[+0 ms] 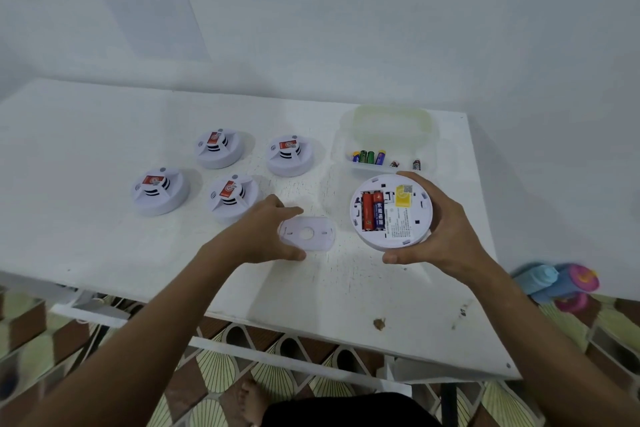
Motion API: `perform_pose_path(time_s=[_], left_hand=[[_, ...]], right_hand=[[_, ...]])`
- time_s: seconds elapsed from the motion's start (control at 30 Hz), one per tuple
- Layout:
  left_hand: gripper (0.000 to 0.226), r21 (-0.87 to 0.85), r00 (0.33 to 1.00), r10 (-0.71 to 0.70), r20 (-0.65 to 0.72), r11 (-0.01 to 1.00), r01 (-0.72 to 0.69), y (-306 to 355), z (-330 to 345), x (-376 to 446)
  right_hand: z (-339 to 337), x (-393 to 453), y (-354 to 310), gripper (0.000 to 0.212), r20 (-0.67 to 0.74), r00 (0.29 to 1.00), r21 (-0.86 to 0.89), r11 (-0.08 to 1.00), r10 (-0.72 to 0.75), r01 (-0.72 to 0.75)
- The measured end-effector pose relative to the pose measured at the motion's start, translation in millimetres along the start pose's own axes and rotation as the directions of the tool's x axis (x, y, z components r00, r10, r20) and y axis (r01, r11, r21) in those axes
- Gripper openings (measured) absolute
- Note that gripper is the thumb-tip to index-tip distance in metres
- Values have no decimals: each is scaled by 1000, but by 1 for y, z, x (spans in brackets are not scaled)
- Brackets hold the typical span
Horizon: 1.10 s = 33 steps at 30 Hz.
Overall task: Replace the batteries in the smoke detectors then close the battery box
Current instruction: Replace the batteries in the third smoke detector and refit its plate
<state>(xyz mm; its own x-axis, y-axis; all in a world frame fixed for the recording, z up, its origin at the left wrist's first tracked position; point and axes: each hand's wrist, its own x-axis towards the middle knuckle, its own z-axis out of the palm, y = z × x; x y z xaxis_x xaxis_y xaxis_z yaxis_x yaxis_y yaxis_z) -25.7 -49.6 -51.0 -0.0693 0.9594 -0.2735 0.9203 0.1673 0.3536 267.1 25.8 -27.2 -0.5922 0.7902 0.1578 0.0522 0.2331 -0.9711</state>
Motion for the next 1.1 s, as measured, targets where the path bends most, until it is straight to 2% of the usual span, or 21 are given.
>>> perform_pose_path(time_s=[0.17, 0.3, 0.43, 0.57, 0.63, 0.8, 0.97, 1.1], left_hand=[[63, 5, 1000, 16, -5, 1000, -16, -1, -3, 0], [56, 86, 998, 42, -51, 996, -38, 5, -3, -7], [57, -30, 978, 11, -208, 999, -18, 16, -18, -17], [66, -124, 887, 10, -462, 989, -76, 37, -50, -25], [65, -155, 860, 41, -509, 978, -138, 54, -63, -30], [66, -143, 873, 220, -434, 940, -309, 86, -76, -42], [68, -80, 883, 293, -366, 936, -343, 76, -78, -42], [66, -133, 895, 307, -324, 922, -364, 55, -85, -41]], right_hand=[[-1, -2, 3, 104, 29, 999, -34, 999, 18, -17], [0, 1, -3, 102, 23, 1000, -30, 999, 17, -17], [-1, 7, -8, 97, 21, 1000, -34, 999, 6, -5], [3, 12, -8, 95, 32, 999, -41, 999, -3, 5], [7, 15, -9, 97, 40, 999, -39, 999, -6, 7], [22, 22, -13, 105, 21, 1000, -12, 1000, -10, 10], [42, 26, -19, 107, -33, 999, -63, 998, -18, 15], [64, 30, -23, 108, -82, 997, -92, 996, -7, 0]])
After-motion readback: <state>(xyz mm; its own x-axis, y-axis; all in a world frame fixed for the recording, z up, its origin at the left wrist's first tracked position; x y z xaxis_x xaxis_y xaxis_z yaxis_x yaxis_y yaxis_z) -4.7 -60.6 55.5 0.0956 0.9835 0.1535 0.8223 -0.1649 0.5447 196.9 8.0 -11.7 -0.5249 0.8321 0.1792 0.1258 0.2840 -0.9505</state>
